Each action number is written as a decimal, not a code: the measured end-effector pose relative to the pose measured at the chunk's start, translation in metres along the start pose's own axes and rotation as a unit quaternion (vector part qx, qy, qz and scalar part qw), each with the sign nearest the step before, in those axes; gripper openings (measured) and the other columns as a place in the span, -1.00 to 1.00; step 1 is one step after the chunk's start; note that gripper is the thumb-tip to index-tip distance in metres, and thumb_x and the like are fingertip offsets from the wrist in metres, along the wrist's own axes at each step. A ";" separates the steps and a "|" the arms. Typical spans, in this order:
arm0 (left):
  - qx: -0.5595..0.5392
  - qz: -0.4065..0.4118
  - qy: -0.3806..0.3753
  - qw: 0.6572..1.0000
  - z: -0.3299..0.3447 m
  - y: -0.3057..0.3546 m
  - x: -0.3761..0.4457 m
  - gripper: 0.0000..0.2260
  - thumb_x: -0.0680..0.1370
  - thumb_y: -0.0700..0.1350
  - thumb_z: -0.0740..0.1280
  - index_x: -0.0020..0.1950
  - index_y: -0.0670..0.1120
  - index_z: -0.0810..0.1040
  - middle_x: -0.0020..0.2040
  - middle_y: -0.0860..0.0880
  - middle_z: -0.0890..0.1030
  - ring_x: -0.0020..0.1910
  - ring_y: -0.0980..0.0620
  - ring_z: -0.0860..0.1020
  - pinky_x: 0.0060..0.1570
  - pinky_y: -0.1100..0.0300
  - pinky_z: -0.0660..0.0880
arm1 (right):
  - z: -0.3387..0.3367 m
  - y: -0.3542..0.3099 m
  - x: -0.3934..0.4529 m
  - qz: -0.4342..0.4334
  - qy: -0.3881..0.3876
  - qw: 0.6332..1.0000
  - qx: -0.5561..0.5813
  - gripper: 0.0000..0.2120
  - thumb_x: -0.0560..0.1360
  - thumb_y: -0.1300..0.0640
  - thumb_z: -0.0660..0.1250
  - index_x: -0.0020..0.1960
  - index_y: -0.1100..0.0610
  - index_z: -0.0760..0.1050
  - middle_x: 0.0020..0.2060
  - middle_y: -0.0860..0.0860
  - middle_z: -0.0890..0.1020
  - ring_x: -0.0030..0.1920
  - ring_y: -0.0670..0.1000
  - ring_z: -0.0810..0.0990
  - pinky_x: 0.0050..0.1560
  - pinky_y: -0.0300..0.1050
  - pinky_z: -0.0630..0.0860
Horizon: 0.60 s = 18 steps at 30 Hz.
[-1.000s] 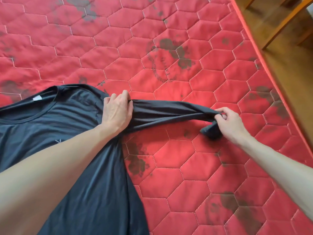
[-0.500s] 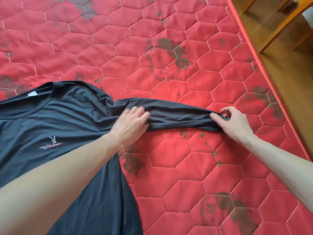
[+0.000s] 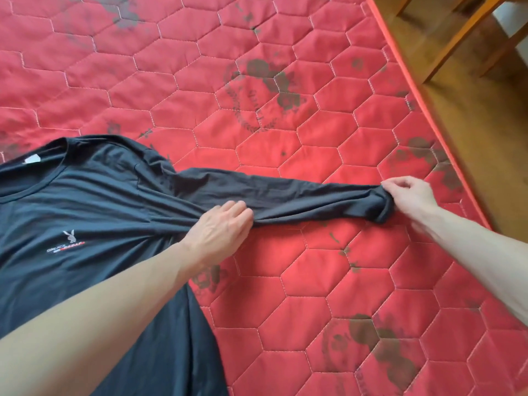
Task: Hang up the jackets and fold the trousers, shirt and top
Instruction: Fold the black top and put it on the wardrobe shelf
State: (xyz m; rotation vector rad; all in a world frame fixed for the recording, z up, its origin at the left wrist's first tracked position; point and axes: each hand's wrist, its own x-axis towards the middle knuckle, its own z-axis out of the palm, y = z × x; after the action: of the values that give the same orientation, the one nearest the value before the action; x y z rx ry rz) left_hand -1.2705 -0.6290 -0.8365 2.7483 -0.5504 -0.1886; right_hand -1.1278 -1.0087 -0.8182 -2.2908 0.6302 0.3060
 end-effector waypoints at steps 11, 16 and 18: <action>-0.050 -0.256 -0.012 0.965 -0.015 -0.008 0.075 -0.82 0.69 -0.07 0.23 0.21 -0.15 0.41 0.18 -0.19 0.46 0.03 -0.37 0.59 -0.06 -0.19 0.51 | -0.026 0.025 0.011 -0.137 0.033 0.988 -0.057 -0.89 0.58 0.18 0.39 0.10 0.08 0.61 -0.02 0.00 0.64 0.02 0.01 0.55 0.09 -0.18 0.38; -0.110 -0.294 0.147 0.938 -0.020 -0.006 0.099 -0.85 0.71 -0.10 0.19 0.20 -0.16 0.42 0.18 -0.22 0.43 -0.08 -0.37 0.56 -0.13 -0.20 0.47 | -0.020 0.032 0.005 -0.087 0.039 0.994 -0.050 -0.68 0.61 0.00 0.39 0.30 0.13 0.51 -0.14 -0.06 0.60 0.02 0.06 0.56 0.08 -0.14 0.35; -0.128 -0.312 0.185 0.923 -0.016 -0.006 0.093 -0.84 0.69 -0.13 0.21 0.24 -0.15 0.44 0.22 -0.20 0.40 -0.07 -0.33 0.56 -0.14 -0.15 0.46 | -0.012 0.035 0.000 -0.045 0.017 0.998 -0.046 -0.55 0.62 -0.11 0.36 0.38 0.15 0.45 -0.10 -0.06 0.60 0.12 0.10 0.58 0.15 -0.08 0.38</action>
State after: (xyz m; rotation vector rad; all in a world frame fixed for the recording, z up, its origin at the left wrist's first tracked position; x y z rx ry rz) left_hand -1.1799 -0.6562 -0.8291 2.5109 0.4310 0.1090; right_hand -1.1453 -1.0385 -0.8303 -2.4085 0.5383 0.2579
